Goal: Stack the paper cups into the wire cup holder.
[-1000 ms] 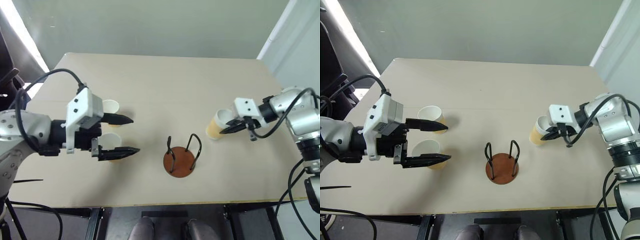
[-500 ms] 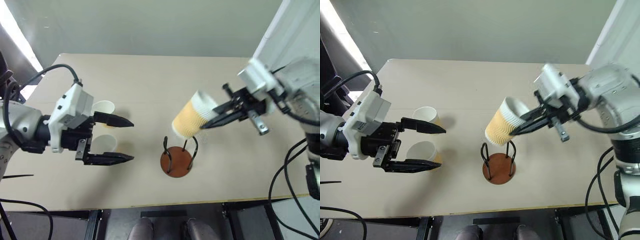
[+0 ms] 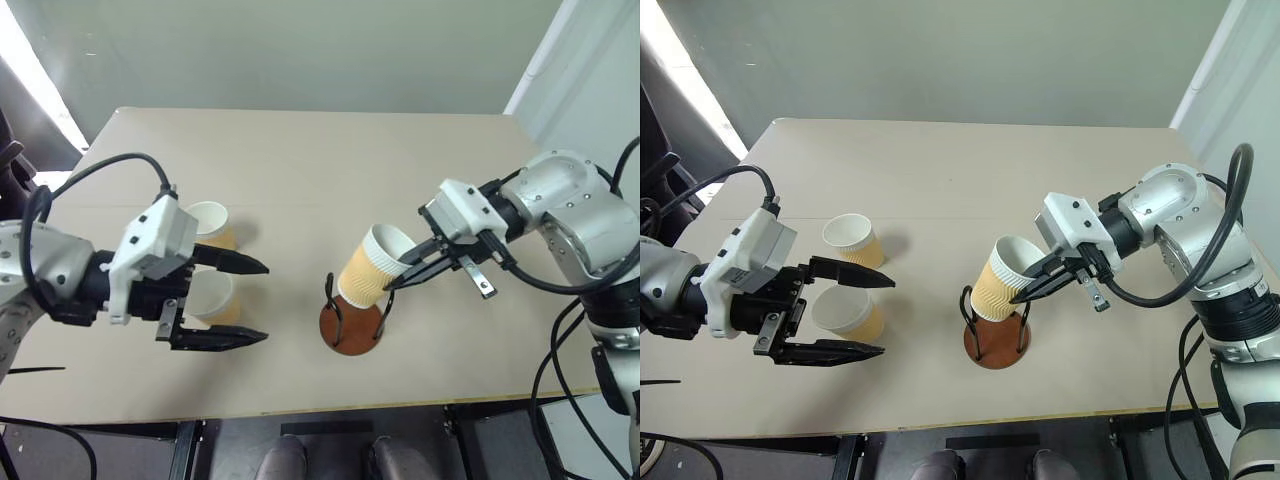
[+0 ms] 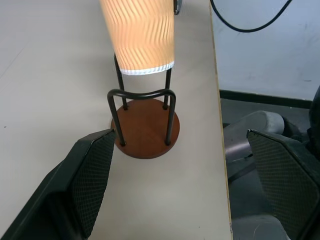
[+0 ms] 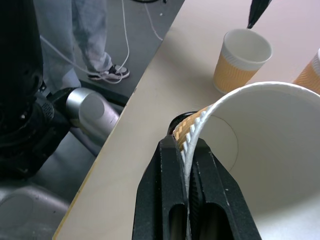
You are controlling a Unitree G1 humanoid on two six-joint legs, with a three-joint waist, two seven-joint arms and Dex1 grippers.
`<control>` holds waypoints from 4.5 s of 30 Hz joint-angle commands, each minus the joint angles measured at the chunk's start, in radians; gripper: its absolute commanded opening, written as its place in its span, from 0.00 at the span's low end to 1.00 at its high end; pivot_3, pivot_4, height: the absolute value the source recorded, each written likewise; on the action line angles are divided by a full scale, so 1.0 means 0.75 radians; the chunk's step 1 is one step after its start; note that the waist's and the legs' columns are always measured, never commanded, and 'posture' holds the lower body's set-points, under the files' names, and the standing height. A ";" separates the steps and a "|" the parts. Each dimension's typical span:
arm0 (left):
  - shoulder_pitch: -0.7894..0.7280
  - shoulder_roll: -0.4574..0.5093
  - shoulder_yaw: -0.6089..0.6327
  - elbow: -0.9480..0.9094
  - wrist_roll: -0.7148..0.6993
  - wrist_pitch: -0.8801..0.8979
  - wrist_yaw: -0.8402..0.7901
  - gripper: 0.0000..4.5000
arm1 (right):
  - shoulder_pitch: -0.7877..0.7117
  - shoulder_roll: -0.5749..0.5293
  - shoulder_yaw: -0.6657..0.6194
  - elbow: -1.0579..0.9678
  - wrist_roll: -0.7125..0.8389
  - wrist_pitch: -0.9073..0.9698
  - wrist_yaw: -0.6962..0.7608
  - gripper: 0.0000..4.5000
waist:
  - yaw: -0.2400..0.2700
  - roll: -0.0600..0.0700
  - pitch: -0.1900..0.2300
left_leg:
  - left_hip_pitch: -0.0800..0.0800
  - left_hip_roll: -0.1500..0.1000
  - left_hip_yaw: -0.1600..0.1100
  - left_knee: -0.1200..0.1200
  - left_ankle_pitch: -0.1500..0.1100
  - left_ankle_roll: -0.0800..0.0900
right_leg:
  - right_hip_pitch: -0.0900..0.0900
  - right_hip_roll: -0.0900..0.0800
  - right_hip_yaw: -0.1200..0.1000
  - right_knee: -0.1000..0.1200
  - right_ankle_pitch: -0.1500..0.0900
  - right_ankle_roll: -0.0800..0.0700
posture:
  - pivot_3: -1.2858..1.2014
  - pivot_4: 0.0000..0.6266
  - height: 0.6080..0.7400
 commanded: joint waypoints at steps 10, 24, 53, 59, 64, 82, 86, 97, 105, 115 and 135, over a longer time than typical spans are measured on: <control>0.029 0.050 0.081 -0.010 0.028 -0.046 -0.013 1.00 | -0.009 0.023 0.042 0.004 -0.099 -0.085 0.010 0.44 | -0.001 0.000 0.000 | 0.000 0.000 0.000 0.000 0.000 0.000 | 0.000 0.000 0.000 0.001 0.000 0.000 | 0.52 0.24 1.00; 0.164 0.235 0.062 0.240 0.442 -0.280 -0.097 1.00 | 0.004 -0.055 -0.498 0.346 0.306 0.293 -0.099 0.99 | 0.003 0.000 0.000 | 0.000 0.000 0.000 -0.001 0.000 0.000 | -0.001 -0.001 0.001 0.000 0.000 -0.001 | 0.52 0.24 1.00; 0.006 0.185 -0.444 0.301 0.840 -0.487 -0.047 0.64 | 0.432 0.087 -0.634 -0.262 0.578 0.302 -0.469 1.00 | -0.006 -0.004 -0.002 | -0.002 0.000 0.000 0.000 -0.002 0.001 | -0.008 -0.001 0.000 0.008 -0.001 -0.005 | 0.52 0.24 1.00; -0.043 0.163 -0.469 0.324 0.854 -0.491 -0.066 0.15 | 0.467 0.034 -0.613 -0.285 0.565 0.294 -0.439 1.00 | -0.005 -0.004 -0.002 | -0.002 0.000 0.000 0.000 -0.002 0.001 | -0.008 -0.001 0.000 0.008 -0.001 -0.005 | 0.52 0.24 1.00; -0.099 0.132 -0.452 0.320 0.784 -0.461 -0.112 0.00 | 0.472 0.023 -0.606 -0.280 0.564 0.277 -0.439 1.00 | -0.005 -0.004 -0.002 | -0.002 0.000 0.000 0.000 -0.002 0.001 | -0.008 -0.001 0.000 0.008 -0.001 -0.005 | 0.52 0.24 1.00; -1.079 -0.329 -0.650 0.565 0.402 -0.320 -0.457 0.00 | 0.558 -0.234 -0.634 -0.365 0.590 0.294 -0.321 1.00 | 0.007 -0.005 -0.003 | -0.002 -0.001 0.000 0.002 -0.001 0.001 | -0.007 -0.002 0.000 0.007 -0.001 -0.002 | 0.52 0.24 1.00; -1.154 -0.388 -0.772 0.604 0.402 -0.392 -0.473 0.00 | 0.646 -0.306 -0.626 -0.358 0.483 0.209 -0.281 1.00 | 0.010 -0.005 -0.003 | -0.003 -0.002 0.000 0.004 -0.002 0.001 | -0.005 -0.002 0.001 0.006 -0.001 0.001 | 0.52 0.24 1.00; -1.213 -0.344 -1.074 0.557 0.306 -0.582 -0.473 0.00 | 0.688 -0.346 -0.629 -0.365 0.435 0.151 -0.288 1.00 | 0.010 -0.005 -0.003 | -0.002 -0.004 0.000 0.013 -0.004 0.006 | -0.001 -0.002 0.003 0.007 -0.002 0.007 | 0.52 0.24 1.00; -1.247 -0.385 -1.185 0.626 0.412 -0.722 -0.473 0.00 | 0.724 -0.390 -0.619 -0.288 0.298 0.065 -0.276 1.00 | 0.018 -0.005 -0.003 | -0.002 -0.006 -0.001 0.022 -0.010 0.016 | 0.004 -0.006 0.003 0.006 -0.001 0.012 | 0.52 0.24 1.00; -1.296 -0.408 -1.294 0.685 0.447 -0.849 -0.473 0.00 | 0.753 -0.408 -0.630 -0.305 0.291 0.049 -0.285 1.00 | 0.020 -0.005 -0.003 | -0.003 -0.007 0.001 0.023 -0.012 0.018 | 0.006 -0.008 0.003 0.000 -0.001 0.014 | 0.52 0.24 1.00; -1.381 -0.433 -1.479 0.809 0.455 -1.052 -0.473 0.00 | 0.733 -0.589 -0.949 -0.156 0.457 0.126 -0.118 1.00 | 0.027 -0.004 -0.003 | -0.009 -0.010 0.001 0.023 -0.012 0.020 | 0.008 -0.012 0.003 -0.013 0.003 0.022 | 0.52 0.24 1.00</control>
